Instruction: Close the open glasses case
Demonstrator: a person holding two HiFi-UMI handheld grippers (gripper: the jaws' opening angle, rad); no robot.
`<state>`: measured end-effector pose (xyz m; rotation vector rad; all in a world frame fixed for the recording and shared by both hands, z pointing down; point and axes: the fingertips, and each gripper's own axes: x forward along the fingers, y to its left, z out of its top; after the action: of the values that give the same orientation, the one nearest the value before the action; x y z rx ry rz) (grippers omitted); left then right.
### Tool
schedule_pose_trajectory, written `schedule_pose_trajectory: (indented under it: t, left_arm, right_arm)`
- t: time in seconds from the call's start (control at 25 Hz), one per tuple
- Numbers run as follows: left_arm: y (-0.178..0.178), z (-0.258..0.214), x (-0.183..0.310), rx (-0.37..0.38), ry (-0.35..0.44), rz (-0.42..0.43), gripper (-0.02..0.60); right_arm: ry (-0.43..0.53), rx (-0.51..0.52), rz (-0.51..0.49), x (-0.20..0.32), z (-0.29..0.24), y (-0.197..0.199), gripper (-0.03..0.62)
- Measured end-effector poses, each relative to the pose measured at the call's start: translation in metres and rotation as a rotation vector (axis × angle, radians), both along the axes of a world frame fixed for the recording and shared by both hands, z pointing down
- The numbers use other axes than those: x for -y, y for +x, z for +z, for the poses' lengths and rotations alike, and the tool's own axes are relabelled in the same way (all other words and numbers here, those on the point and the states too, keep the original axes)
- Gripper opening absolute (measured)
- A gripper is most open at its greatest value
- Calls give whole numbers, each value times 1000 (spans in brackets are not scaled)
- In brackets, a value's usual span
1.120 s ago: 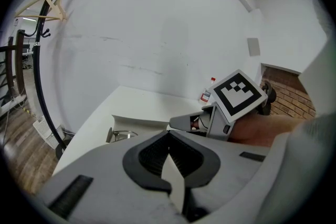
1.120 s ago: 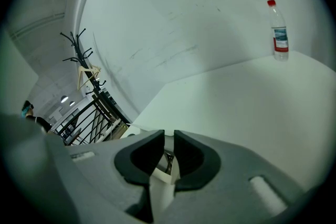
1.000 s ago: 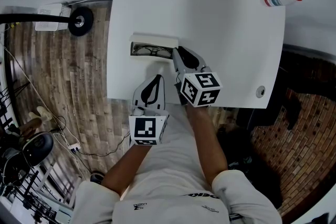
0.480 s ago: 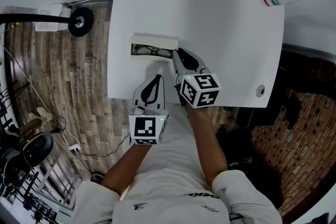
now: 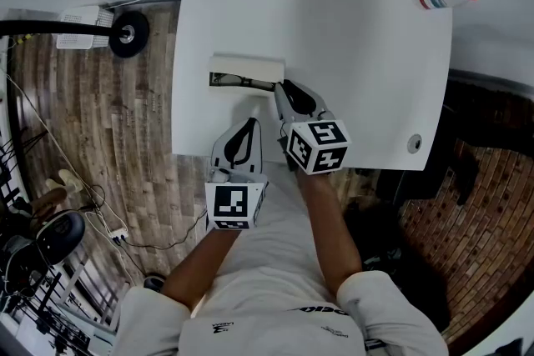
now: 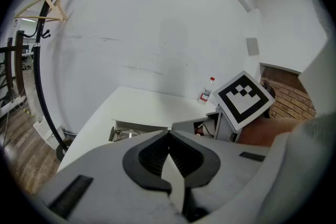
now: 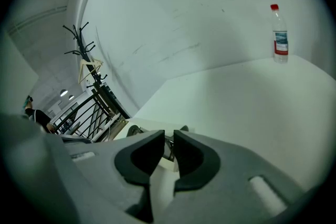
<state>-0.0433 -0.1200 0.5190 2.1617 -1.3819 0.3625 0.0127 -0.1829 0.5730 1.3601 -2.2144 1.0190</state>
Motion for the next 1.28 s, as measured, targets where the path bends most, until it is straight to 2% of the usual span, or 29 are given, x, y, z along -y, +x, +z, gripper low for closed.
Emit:
schedule_pose_trajectory:
  t: [1.28]
  left_arm:
    - [-16, -3, -7, 20, 10, -17, -2]
  right_arm:
    - [-19, -64, -15, -22, 9, -3, 43]
